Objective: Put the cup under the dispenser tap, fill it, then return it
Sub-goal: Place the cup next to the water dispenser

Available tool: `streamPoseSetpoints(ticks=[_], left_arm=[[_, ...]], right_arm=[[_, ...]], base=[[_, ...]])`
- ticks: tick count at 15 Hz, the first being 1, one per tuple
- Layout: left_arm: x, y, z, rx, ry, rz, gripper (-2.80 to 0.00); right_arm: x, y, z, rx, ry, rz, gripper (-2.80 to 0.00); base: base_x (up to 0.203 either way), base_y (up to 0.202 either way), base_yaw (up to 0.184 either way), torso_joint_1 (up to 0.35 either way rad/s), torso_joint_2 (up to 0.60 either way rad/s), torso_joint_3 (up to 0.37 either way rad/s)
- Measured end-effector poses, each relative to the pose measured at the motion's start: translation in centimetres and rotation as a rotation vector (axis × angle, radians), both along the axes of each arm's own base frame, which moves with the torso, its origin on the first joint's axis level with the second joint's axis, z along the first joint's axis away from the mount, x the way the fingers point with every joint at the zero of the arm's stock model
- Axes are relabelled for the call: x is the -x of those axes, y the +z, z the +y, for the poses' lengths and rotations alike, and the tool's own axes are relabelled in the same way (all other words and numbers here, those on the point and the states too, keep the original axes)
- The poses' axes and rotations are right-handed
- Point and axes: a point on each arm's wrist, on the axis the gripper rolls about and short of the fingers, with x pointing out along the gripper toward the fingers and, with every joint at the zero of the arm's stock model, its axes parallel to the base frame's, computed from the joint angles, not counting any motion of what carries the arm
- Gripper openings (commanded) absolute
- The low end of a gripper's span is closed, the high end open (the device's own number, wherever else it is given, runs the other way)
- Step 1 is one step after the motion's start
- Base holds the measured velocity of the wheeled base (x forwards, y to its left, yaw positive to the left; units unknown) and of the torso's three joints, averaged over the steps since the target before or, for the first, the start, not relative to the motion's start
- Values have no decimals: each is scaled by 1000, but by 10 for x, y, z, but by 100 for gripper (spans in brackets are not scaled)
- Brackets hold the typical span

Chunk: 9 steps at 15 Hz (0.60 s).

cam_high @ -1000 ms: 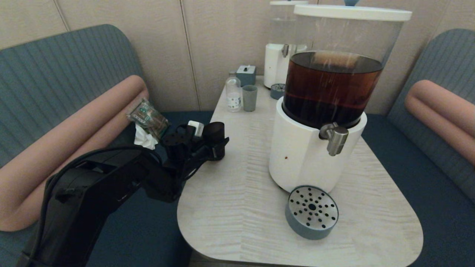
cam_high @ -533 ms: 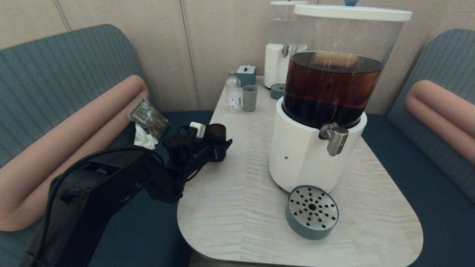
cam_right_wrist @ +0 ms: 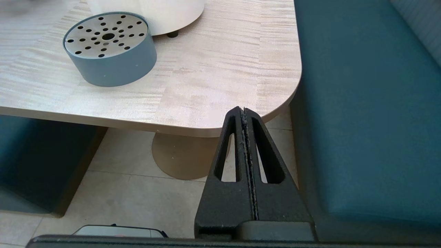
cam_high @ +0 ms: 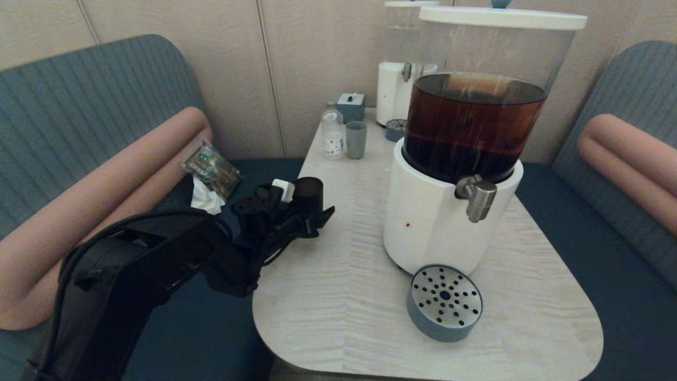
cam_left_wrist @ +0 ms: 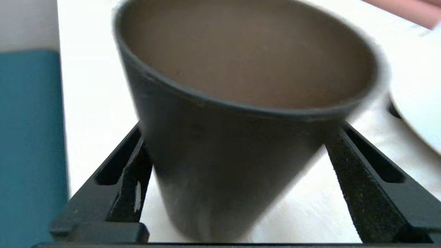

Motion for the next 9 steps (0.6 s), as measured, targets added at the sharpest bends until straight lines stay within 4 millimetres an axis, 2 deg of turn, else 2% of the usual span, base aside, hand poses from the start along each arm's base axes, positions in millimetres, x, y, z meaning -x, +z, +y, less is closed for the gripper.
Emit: streamPoseSetpoints(ticks=[3,9], left_arm=[[21,9,6,-16,-2,37,0],[80,34,24,-61,-15,99,0]], right_arm=[[0,0,0,0,0,0,-280],[0,0,0,0,0,0,-280]], base=[[0,0,0,0,0,0],[0,0,0,0,0,0]])
